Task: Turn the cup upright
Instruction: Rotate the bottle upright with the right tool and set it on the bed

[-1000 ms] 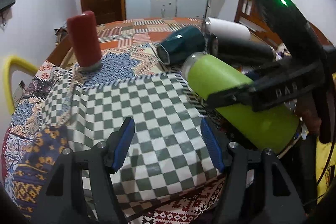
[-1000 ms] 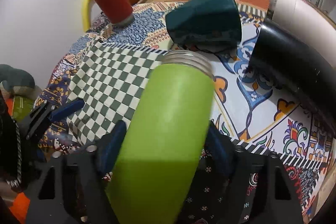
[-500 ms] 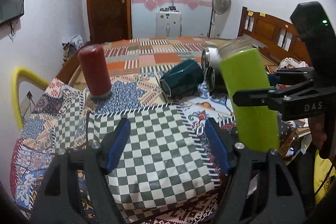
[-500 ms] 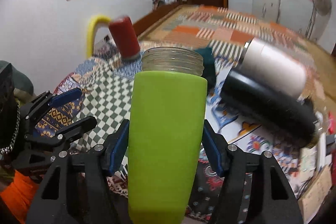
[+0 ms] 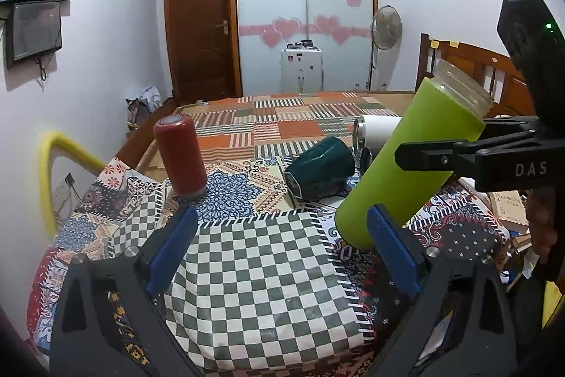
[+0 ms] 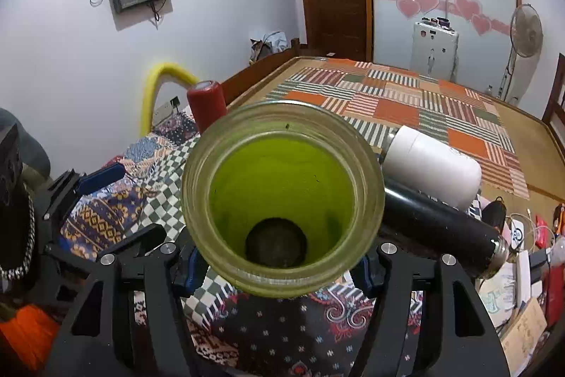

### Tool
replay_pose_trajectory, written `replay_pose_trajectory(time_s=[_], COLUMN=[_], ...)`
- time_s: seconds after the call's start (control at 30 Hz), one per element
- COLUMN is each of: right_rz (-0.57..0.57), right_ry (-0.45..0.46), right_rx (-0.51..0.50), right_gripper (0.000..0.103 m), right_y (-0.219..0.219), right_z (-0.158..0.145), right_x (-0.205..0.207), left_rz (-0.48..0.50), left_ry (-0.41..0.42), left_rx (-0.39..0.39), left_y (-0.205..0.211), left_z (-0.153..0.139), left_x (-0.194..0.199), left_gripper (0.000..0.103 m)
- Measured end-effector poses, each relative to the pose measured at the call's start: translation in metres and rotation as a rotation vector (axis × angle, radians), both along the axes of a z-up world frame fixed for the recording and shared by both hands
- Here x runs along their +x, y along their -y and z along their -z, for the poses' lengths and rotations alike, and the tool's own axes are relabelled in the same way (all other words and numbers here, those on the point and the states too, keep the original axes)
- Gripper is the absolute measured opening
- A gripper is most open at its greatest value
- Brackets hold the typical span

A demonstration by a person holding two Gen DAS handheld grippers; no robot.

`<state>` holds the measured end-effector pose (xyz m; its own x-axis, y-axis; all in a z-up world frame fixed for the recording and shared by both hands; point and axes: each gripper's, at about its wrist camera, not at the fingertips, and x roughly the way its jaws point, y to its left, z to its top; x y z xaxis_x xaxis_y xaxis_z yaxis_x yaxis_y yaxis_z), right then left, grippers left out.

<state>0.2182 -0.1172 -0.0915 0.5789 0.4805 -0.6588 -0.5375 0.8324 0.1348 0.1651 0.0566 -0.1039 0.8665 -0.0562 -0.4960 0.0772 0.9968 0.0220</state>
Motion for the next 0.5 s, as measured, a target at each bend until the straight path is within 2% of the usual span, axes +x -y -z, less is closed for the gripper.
replay_pose_trajectory(time_s=[0.5], right_rz=[-0.057], right_ry=[-0.01], right_rx=[-0.092], right_gripper=[0.061], right_y=[-0.019], right_z=[0.011], right_x=[0.001], left_rz=[-0.019], left_ry=[0.009], left_rx=[-0.03], left_y=[-0.011], left_z=[0.006], left_x=[-0.001], left_gripper=[0.101])
